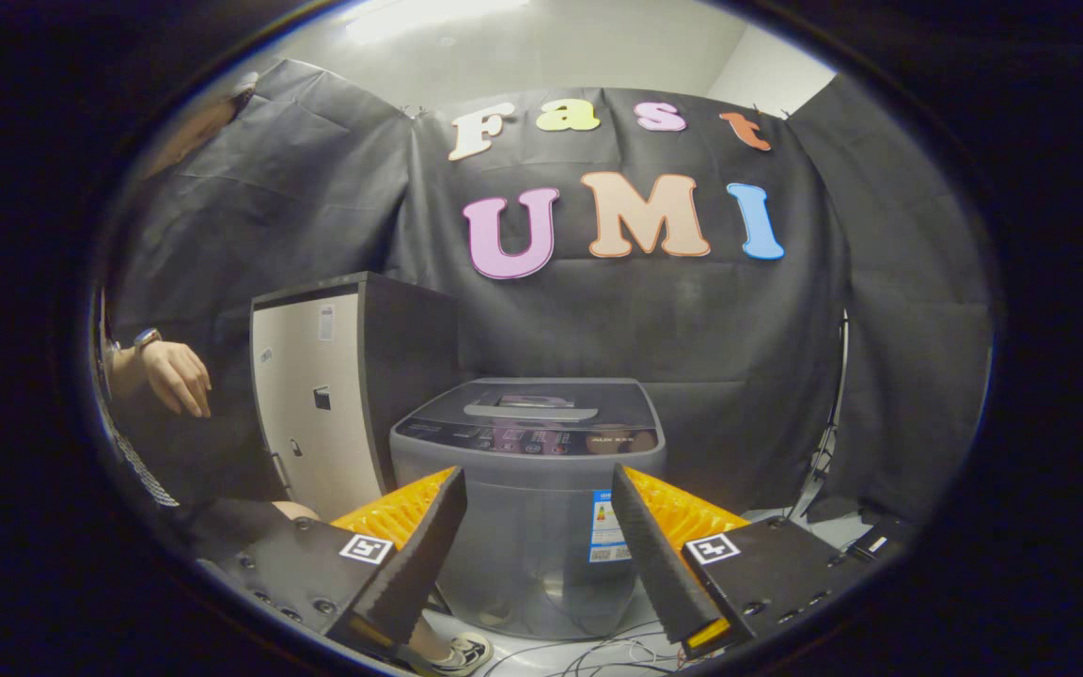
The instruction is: Put the clothes into the washing machine and then close the washing machine lid.
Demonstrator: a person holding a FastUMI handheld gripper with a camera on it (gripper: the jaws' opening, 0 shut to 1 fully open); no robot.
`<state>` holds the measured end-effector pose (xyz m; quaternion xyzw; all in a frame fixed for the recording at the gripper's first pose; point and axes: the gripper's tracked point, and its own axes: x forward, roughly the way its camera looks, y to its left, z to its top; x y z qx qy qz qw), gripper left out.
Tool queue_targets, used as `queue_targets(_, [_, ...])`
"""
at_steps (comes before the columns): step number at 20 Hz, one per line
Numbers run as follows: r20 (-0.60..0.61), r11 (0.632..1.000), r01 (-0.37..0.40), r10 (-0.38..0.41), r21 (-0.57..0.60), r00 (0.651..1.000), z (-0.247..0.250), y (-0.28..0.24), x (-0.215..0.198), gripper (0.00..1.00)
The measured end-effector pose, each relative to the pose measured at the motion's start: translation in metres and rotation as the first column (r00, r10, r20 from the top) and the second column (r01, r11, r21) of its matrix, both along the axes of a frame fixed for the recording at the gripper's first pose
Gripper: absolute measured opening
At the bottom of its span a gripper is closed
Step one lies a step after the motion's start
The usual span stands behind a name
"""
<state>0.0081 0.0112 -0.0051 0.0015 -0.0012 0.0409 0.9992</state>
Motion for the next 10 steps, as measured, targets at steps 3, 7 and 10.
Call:
queue_targets(3, [0.000, 1.000, 0.000, 0.000, 0.000, 1.000, -0.0009, 0.0000, 0.0002, 0.97])
queue_targets(7, [0.000, 1.000, 0.000, 0.000, 0.000, 1.000, -0.0005, 0.0002, 0.0006, 0.97])
queue_targets(10, [0.001, 1.000, 0.000, 0.000, 0.000, 1.000, -0.0001, 0.0001, 0.0005, 0.97])
